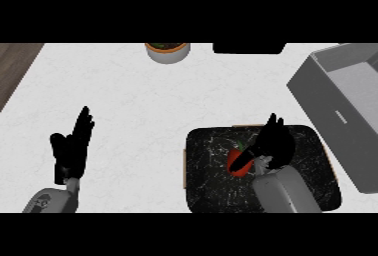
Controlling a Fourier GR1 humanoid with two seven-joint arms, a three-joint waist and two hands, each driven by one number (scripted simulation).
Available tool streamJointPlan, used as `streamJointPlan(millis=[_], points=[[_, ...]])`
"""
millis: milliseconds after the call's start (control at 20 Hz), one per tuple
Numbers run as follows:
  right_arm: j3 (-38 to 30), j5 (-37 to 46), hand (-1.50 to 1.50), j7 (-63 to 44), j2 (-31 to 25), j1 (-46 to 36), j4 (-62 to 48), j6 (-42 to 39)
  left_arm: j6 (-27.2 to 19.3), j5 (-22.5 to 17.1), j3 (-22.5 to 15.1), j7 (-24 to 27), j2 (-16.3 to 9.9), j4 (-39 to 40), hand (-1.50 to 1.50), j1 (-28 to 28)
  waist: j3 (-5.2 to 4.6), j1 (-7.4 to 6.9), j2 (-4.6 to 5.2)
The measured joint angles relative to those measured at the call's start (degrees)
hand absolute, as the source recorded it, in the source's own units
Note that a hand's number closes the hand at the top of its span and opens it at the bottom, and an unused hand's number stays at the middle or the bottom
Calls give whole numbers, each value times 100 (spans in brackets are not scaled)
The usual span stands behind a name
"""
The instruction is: Pick the bell pepper from the tray and place it in the cardboard box
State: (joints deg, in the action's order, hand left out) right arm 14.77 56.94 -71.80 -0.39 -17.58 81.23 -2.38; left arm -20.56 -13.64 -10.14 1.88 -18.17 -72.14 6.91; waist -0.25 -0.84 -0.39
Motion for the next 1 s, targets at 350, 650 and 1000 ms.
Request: streamJointPlan(millis=[350,650,1000], points=[[77,-73,-150,15,5,3,-133,152,-75,109,-12,-83,68,-47,0,50,-3,17,-15],[181,-157,150,103,25,-74,-325,329,-35,119,47,-155,52,-228,0,-45,-3,7,-28],[488,285,150,156,40,-355,-574,504,56,142,143,-164,26,-294,0,-114,4,8,-24]])
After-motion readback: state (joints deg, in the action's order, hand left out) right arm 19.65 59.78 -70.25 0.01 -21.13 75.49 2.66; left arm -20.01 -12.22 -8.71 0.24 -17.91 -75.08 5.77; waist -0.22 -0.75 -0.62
